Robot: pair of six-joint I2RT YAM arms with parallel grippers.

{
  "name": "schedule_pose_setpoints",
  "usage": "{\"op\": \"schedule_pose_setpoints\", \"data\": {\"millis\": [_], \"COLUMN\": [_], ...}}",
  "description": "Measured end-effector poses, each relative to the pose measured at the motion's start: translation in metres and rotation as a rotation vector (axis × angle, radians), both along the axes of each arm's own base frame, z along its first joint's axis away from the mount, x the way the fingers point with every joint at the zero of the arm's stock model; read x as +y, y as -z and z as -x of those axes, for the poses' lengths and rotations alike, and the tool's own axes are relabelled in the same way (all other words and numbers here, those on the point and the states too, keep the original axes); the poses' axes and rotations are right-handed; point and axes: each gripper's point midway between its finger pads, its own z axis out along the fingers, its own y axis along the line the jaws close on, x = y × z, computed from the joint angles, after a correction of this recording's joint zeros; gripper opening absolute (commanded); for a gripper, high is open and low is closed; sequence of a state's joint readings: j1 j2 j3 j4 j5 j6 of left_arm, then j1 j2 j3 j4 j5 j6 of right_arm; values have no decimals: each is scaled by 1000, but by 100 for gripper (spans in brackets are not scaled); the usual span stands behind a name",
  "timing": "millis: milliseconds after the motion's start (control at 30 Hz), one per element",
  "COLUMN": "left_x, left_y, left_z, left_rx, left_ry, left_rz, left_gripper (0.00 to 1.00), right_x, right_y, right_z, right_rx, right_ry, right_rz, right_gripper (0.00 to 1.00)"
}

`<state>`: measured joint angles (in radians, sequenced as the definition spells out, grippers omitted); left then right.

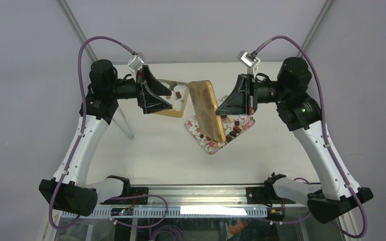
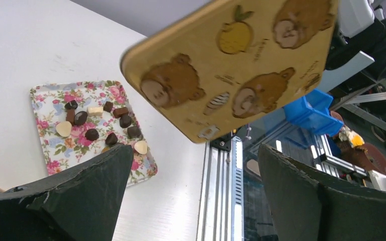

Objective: Pack the chocolate

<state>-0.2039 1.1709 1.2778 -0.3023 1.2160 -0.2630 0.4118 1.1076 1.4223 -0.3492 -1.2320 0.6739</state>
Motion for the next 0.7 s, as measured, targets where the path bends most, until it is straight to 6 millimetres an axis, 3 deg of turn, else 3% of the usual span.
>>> {"op": "schedule_pose_setpoints", "data": {"millis": [133,700], "left_x": [0,-3], "left_y": [1,21], "left_z": [2,7], "left_rx": [-21,100], "left_ry": [29,117], "left_rz": [0,9], "left_gripper": [99,99], "right_x": [6,20], "right_y": [-9,-23], "right_z": [12,10], "right_rx": [-34,-73], "right_ry": [-74,-93], "right_rz": [-11,-62], "right_gripper": [0,0]}}
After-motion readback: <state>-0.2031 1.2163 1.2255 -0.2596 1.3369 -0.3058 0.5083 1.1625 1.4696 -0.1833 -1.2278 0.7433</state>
